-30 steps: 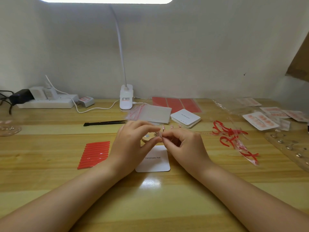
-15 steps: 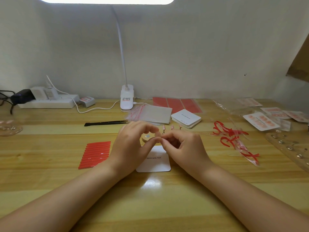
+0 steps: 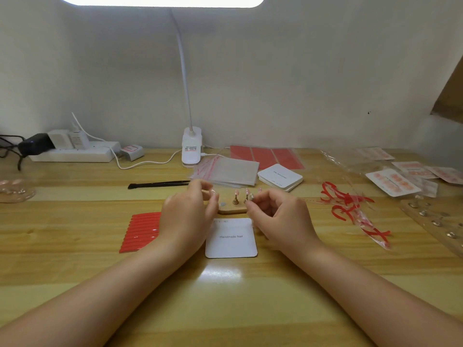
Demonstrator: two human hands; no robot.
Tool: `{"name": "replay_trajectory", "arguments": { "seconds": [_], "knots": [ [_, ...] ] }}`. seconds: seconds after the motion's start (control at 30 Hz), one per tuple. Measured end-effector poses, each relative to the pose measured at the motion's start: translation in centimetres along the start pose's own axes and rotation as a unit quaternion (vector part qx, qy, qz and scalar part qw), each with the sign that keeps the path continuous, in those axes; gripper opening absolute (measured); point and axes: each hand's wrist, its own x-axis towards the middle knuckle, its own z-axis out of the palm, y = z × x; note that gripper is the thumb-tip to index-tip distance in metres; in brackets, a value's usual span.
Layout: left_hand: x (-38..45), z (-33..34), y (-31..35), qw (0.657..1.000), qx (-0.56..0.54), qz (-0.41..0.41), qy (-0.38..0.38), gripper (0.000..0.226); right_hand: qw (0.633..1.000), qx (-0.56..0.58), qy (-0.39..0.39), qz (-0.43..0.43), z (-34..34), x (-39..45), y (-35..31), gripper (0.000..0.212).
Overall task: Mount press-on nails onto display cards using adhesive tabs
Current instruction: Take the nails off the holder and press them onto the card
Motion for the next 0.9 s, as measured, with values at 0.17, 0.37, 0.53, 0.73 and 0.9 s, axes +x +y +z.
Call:
{"name": "replay_trajectory", "arguments": {
  "seconds": [0.17,0.37,0.53,0.73,0.9],
  "knots": [
    [0.19,0.24,-0.01,0.992,-0.086,-0.041,-0.08,0.014,1.0,-0.025,-0.008,0.015,-0.16,0.25,-0.21,0.009],
    [-0.07,0.15,0.37,0.987,-0.108,-0.012,-0.116,0.019,0.995,-0.098,-0.028,0.003,0.4,0.39,-0.06,0.006],
    [-0.06,0.02,0.63,0.988,-0.098,-0.004,-0.121,0.018,0.986,-0.162,-0.047,0.005,0.39,0.66,-0.01,0.011],
    [0.03,0.11,0.36,0.987,-0.107,-0.01,-0.123,0.017,0.984,-0.18,-0.009,-0.011,0.47,0.51,0.08,0.014],
    [-0.07,0.24,0.27,0.989,-0.093,0.009,-0.118,0.014,0.986,-0.167,-0.016,-0.007,0.46,0.45,0.02,0.017]
  ]
}}
